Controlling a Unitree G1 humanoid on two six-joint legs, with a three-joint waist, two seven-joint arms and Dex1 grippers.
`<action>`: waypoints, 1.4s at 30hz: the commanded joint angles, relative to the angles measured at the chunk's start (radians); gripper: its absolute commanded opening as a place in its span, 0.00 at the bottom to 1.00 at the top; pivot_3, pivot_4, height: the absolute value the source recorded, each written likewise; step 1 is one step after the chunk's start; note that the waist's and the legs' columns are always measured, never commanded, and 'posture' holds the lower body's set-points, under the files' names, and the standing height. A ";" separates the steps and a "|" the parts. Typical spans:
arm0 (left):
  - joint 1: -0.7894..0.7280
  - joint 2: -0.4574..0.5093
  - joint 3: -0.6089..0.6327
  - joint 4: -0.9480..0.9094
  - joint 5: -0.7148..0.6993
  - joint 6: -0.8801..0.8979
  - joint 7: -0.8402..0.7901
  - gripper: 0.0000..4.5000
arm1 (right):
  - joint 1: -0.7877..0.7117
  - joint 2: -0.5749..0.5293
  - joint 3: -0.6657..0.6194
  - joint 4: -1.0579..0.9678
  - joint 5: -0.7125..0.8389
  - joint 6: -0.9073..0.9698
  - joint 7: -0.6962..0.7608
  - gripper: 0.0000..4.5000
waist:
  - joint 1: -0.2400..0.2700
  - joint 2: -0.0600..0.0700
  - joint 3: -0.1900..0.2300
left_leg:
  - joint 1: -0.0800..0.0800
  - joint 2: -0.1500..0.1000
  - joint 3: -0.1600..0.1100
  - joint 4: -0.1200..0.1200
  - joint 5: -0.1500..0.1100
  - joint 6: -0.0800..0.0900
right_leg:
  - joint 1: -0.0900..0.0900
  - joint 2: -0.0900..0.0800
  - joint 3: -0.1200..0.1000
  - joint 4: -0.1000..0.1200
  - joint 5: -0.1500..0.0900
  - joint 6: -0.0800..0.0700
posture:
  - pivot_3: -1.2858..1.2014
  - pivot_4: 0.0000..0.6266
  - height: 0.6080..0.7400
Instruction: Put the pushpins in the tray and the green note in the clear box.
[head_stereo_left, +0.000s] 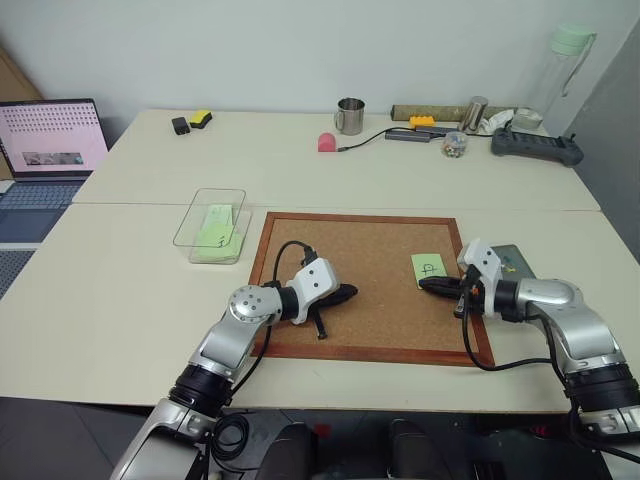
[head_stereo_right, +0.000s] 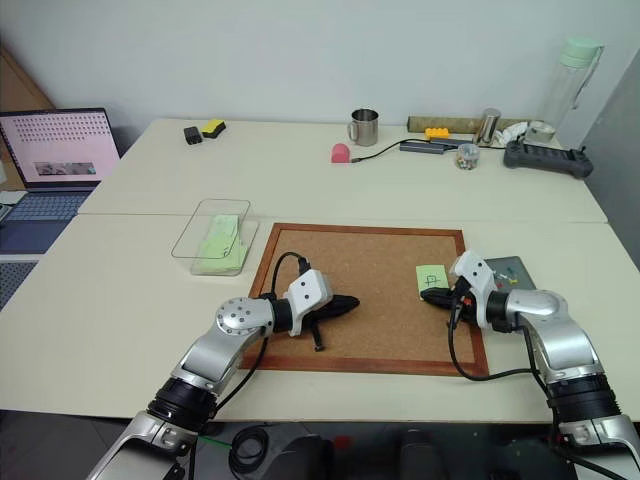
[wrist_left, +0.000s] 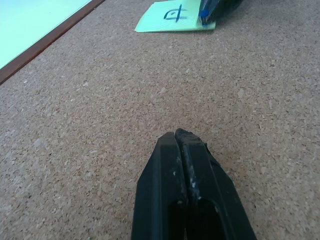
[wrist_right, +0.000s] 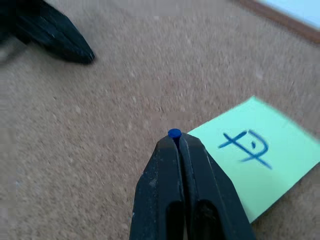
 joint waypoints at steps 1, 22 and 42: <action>0.030 0.009 -0.025 0.026 0.023 0.030 -0.012 0.00 | -0.022 -0.029 -0.048 -0.069 0.040 0.025 0.013 0.00 | 0.000 0.000 0.000 | 0.000 0.000 0.000 0.000 0.000 0.000 | 0.000 0.000 0.000 0.000 0.000 0.000 | 0.52 0.24 1.00; 0.009 0.060 0.253 -0.317 -0.402 0.499 -0.059 0.33 | -0.107 -0.061 -0.012 -0.236 0.014 -0.045 0.027 0.00 | -0.003 -0.002 0.002 | -0.003 0.000 -0.002 0.000 0.000 0.000 | -0.002 0.000 -0.001 0.000 0.000 0.000 | 0.52 0.24 1.00; -0.098 -0.265 0.420 -0.233 -0.803 0.824 0.226 0.81 | -0.183 -0.075 0.106 -0.292 -0.141 -0.326 0.083 0.00 | 0.001 -0.005 0.004 | -0.002 0.000 -0.001 0.001 0.000 -0.001 | -0.002 0.000 -0.001 0.000 0.000 0.000 | 0.52 0.24 1.00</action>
